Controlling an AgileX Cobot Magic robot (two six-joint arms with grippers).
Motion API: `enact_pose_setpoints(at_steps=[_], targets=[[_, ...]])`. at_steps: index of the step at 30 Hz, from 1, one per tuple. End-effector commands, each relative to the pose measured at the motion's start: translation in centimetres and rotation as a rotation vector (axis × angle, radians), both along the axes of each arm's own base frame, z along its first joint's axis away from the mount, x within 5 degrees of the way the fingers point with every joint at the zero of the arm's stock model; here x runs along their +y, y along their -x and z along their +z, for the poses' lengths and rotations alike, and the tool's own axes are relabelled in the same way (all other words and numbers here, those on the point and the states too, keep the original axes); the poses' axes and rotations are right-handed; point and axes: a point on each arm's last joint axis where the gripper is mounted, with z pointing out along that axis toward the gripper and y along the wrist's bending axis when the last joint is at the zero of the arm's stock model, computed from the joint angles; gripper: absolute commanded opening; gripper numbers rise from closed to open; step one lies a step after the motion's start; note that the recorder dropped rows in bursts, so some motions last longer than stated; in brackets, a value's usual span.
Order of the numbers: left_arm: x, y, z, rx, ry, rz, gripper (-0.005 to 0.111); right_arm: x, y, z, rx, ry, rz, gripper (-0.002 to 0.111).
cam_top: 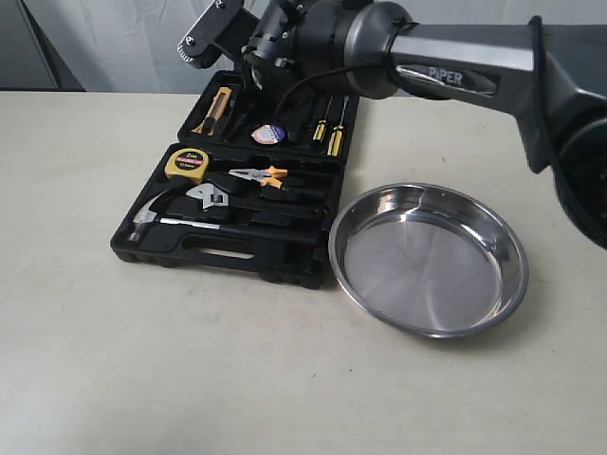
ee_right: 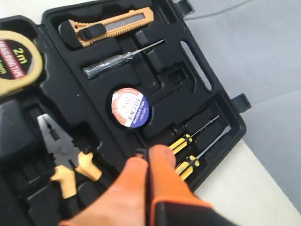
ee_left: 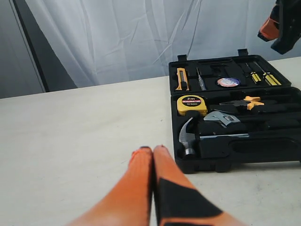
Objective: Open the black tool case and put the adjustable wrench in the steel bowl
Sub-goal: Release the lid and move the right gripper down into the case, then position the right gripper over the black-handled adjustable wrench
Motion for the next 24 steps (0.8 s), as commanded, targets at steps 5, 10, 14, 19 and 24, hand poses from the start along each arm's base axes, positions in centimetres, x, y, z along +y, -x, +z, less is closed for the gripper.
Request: enact_pose_setpoints(at_steps=[5,10,14,19,24], targets=[[0.0,0.0,0.0,0.004,-0.003,-0.001,0.000,-1.9,3.9,-1.1,0.140,-0.074,0.025,0.000],[0.0,0.0,0.0,0.004,-0.003,-0.001,0.000,0.2,6.1,-3.7,0.387,-0.159,0.237,-0.001],[0.0,0.0,0.0,0.004,-0.003,-0.001,0.000,1.9,5.3,-4.3,0.328,-0.380,0.225,-0.001],[0.0,0.0,0.0,0.004,-0.003,-0.001,0.000,2.4,2.3,-4.4,-0.030,-0.509,0.133,-0.001],[0.0,0.0,0.0,0.004,-0.003,-0.001,0.000,1.3,1.5,-5.7,0.014,-0.421,0.164,-0.001]])
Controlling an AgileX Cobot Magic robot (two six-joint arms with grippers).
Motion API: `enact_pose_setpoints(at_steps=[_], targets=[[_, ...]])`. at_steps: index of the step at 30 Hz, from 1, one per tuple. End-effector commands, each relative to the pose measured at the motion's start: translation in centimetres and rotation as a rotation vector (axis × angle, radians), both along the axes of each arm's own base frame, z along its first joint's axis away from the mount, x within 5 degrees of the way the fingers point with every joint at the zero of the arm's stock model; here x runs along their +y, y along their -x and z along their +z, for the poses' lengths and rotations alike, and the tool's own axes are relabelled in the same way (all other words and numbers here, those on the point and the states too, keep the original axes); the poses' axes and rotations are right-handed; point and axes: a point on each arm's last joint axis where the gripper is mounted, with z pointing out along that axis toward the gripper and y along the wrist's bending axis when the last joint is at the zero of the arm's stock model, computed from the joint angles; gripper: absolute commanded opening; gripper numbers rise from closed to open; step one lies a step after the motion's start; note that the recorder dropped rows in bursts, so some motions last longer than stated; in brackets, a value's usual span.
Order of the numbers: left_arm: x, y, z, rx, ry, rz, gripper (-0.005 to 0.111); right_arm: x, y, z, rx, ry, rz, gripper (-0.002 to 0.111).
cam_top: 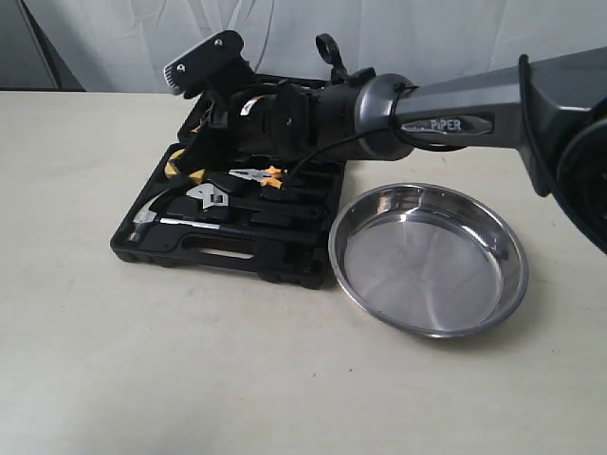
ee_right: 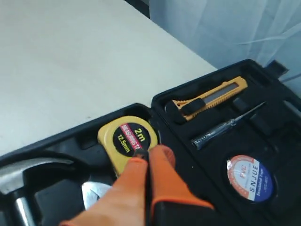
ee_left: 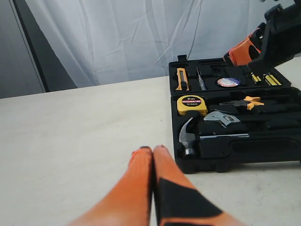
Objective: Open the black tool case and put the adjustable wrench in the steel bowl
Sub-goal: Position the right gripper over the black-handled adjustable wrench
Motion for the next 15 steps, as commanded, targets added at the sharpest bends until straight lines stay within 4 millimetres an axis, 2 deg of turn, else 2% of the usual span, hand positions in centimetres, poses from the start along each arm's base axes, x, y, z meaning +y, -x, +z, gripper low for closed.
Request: enact_pose_setpoints(at_steps=[1,8,12,15], targets=[[0.0,0.0,0.0,0.004,-0.003,-0.001,0.000,-1.2,-0.6,-1.2,0.041,0.072,0.023,-0.001],[0.0,0.0,0.0,0.004,-0.003,-0.001,0.000,-3.8,-1.2,-2.0,0.292,0.165,0.074,-0.001],[0.0,0.0,0.0,0.004,-0.003,-0.001,0.000,-4.0,-0.5,-0.9,0.459,0.238,0.183,-0.001],[0.0,0.0,0.0,0.004,-0.003,-0.001,0.000,-3.9,-0.2,0.5,0.519,0.286,0.240,-0.001]])
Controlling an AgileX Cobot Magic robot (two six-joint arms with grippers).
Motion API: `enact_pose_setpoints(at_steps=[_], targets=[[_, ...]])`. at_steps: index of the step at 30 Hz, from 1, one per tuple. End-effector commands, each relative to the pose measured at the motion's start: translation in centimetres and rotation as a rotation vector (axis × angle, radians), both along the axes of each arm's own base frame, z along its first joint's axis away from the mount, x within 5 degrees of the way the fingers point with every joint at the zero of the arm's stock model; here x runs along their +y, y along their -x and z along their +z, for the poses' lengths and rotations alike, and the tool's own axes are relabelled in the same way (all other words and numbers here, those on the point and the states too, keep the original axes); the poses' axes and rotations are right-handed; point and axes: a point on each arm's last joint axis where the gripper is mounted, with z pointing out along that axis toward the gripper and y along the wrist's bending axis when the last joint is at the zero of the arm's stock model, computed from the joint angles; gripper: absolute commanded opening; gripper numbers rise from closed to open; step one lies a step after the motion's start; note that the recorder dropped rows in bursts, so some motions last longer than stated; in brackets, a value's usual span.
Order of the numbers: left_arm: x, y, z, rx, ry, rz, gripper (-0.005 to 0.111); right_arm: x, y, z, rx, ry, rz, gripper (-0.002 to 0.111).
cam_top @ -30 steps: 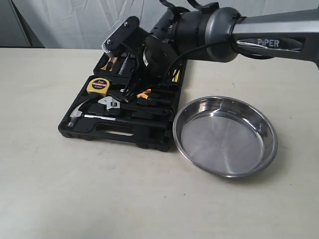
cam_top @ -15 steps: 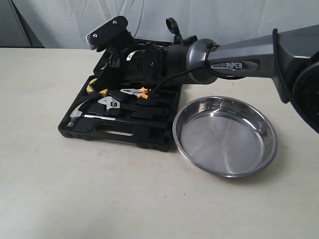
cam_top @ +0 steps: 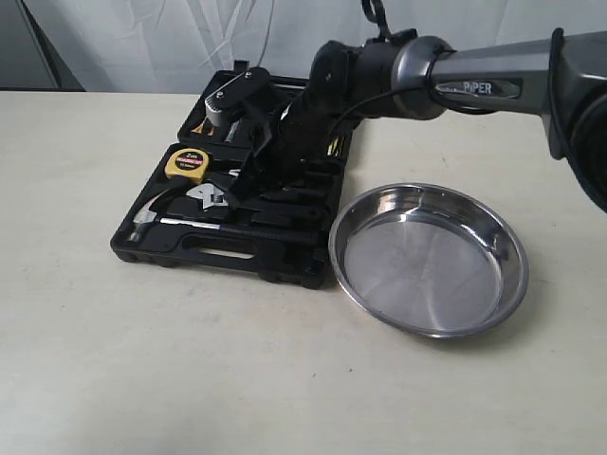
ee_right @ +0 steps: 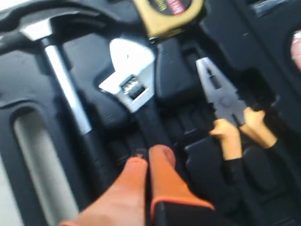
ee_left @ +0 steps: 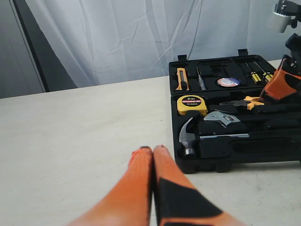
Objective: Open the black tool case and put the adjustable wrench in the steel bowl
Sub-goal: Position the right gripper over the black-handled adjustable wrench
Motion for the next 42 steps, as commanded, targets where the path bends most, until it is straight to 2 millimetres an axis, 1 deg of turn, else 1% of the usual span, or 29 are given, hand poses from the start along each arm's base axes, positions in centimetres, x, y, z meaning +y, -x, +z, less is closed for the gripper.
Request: enact_pose_setpoints(at_steps=[1,3,5,9,11,14,17,19,20,22,24,26,27,29,31,34,36,38,42], targets=[[0.0,0.0,0.0,0.004,-0.003,-0.001,0.000,-0.1,0.5,2.4,0.112,0.070,0.075,-0.001],[0.0,0.0,0.0,0.004,-0.003,-0.001,0.000,-0.3,0.2,3.6,0.131,0.110,0.041,-0.001],[0.0,0.0,0.0,0.004,-0.003,-0.001,0.000,-0.9,-0.3,4.5,0.110,0.182,0.004,-0.001],[0.0,0.0,0.0,0.004,-0.003,-0.001,0.000,-2.0,-1.5,5.2,0.007,0.302,-0.083,-0.001],[0.0,0.0,0.0,0.004,-0.003,-0.001,0.000,-2.1,-2.0,5.2,-0.045,0.306,-0.104,-0.001],[0.0,0.0,0.0,0.004,-0.003,-0.001,0.000,-1.5,-2.8,5.3,-0.121,0.235,-0.119,-0.001],[0.0,0.0,0.0,0.004,-0.003,-0.001,0.000,0.0,-3.3,5.5,-0.198,0.098,-0.138,-0.001],[0.0,0.0,0.0,0.004,-0.003,-0.001,0.000,1.2,-3.3,5.3,-0.215,0.009,-0.152,-0.001],[0.0,0.0,0.0,0.004,-0.003,-0.001,0.000,1.7,-3.2,5.0,-0.199,-0.024,-0.153,-0.001],[0.0,0.0,0.0,0.004,-0.003,-0.001,0.000,2.9,-2.4,4.0,-0.159,-0.039,-0.096,-0.001],[0.0,0.0,0.0,0.004,-0.003,-0.001,0.000,4.1,-1.2,2.3,-0.089,-0.007,0.009,-0.001],[0.0,0.0,0.0,0.004,-0.003,-0.001,0.000,4.7,0.1,1.0,-0.015,0.038,0.112,-0.001],[0.0,0.0,0.0,0.004,-0.003,-0.001,0.000,4.9,0.8,0.2,0.029,0.072,0.164,-0.001],[0.0,0.0,0.0,0.004,-0.003,-0.001,0.000,4.6,1.6,-0.6,0.103,0.138,0.215,-0.001],[0.0,0.0,0.0,0.004,-0.003,-0.001,0.000,4.3,2.0,-0.8,0.148,0.181,0.232,-0.001],[0.0,0.0,0.0,0.004,-0.003,-0.001,0.000,3.2,1.6,0.4,0.179,0.228,0.169,-0.001],[0.0,0.0,0.0,0.004,-0.003,-0.001,0.000,2.6,1.2,1.6,0.152,0.274,0.132,-0.001],[0.0,0.0,0.0,0.004,-0.003,-0.001,0.000,2.0,0.5,2.7,0.111,0.321,0.088,-0.001],[0.0,0.0,0.0,0.004,-0.003,-0.001,0.000,1.3,-1.3,4.6,-0.040,0.377,-0.030,-0.001]])
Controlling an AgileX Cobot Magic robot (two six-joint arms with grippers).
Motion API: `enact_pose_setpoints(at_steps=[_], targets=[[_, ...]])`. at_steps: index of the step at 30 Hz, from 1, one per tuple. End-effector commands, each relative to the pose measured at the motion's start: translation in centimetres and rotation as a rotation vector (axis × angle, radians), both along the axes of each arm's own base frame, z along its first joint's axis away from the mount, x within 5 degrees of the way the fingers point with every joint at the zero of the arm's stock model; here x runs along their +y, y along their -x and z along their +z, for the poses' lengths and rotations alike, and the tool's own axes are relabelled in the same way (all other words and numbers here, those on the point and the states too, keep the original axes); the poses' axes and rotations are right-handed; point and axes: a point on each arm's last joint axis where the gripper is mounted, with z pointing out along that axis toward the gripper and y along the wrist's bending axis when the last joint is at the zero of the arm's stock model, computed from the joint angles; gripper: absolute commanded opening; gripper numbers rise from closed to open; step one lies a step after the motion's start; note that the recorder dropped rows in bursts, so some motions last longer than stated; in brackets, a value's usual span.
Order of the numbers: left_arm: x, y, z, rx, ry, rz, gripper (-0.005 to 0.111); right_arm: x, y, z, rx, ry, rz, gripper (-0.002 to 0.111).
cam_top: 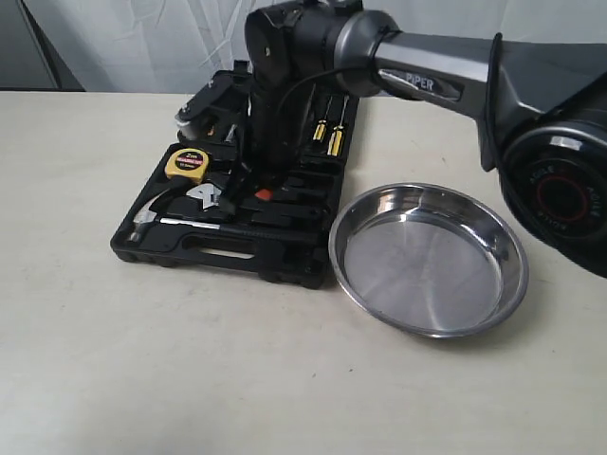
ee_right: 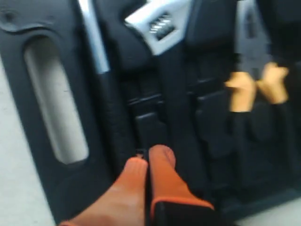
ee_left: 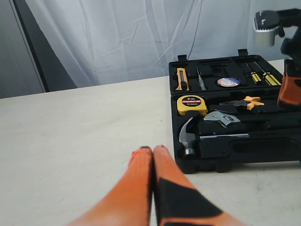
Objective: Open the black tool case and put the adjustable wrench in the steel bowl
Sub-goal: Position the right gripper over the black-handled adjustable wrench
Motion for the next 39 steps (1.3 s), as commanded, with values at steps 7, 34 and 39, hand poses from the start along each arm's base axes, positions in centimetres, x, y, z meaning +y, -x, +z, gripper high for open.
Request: enact_pose_setpoints(at_steps=[7,34,39], targets=[[0.0,0.0,0.0,0.004,-0.003,-0.001,0.000,0.7,-2.8,3.6,-0.290,-0.169,-0.123,-0.001],[0.0,0.0,0.0,0.004,-0.003,-0.001,0.000,1.5,-2.1,1.5,-0.202,-0.146,0.026,0.004],[0.0,0.0,0.0,0.004,-0.003,-0.001,0.000,1.8,-2.4,-2.0,-0.156,-0.108,0.026,0.044]])
